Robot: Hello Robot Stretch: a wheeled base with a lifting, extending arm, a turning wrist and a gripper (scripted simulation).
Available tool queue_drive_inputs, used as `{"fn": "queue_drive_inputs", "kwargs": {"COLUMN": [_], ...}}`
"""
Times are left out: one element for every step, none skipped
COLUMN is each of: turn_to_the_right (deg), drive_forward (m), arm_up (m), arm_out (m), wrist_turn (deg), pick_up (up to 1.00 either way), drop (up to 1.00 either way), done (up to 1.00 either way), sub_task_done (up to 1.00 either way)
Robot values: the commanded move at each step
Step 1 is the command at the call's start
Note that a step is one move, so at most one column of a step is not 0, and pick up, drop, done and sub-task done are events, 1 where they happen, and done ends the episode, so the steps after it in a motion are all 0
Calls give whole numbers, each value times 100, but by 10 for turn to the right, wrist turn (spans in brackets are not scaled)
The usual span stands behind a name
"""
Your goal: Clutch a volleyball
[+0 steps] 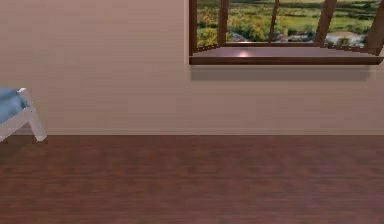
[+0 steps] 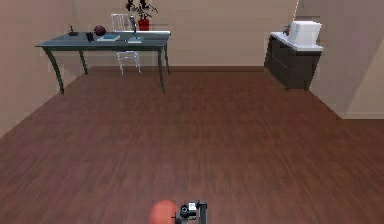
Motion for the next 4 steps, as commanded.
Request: {"fn": "queue_drive_inputs", "kwargs": {"turn_to_the_right": [0, 0, 0, 0], "drive_forward": [0, 0, 0, 0], "arm_up": [0, 0, 0, 0], "arm_out": [0, 0, 0, 0], "wrist_turn": [450, 450, 450, 60], "pick_up": [0, 0, 0, 0], "drop": [0, 0, 0, 0], "done": [0, 0, 0, 0], "sub_task_done": [0, 0, 0, 0]}}
